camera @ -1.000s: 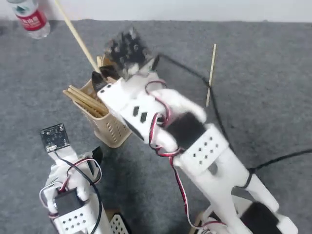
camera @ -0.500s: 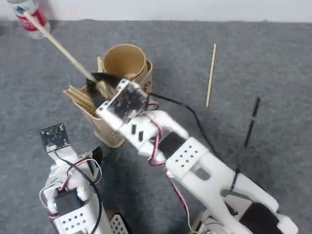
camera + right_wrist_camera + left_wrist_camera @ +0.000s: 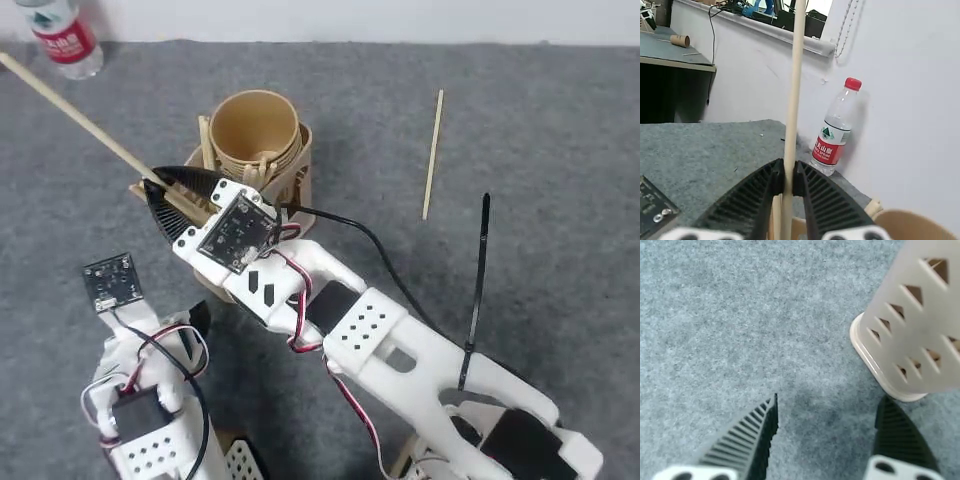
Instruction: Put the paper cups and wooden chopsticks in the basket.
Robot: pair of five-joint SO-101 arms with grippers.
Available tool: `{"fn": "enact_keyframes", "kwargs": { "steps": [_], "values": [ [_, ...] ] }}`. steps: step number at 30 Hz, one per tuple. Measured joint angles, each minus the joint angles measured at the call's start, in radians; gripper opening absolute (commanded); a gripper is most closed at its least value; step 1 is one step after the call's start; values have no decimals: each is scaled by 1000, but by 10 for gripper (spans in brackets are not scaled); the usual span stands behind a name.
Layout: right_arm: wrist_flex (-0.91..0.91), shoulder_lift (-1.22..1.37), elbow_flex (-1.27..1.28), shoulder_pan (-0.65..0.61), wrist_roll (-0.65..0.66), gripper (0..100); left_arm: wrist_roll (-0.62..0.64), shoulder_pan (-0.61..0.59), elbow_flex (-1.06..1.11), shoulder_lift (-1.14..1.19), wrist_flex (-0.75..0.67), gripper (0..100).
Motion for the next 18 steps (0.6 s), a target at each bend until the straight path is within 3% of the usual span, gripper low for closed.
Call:
{"fn": "enact_keyframes", "kwargs": {
  "steps": [3,18],
  "values": [
    [-2,0,8,2,0,111,0,0,0,0,0,298],
    [-2,6,9,48,0,110,0,0,0,0,0,298]
  ]
}}
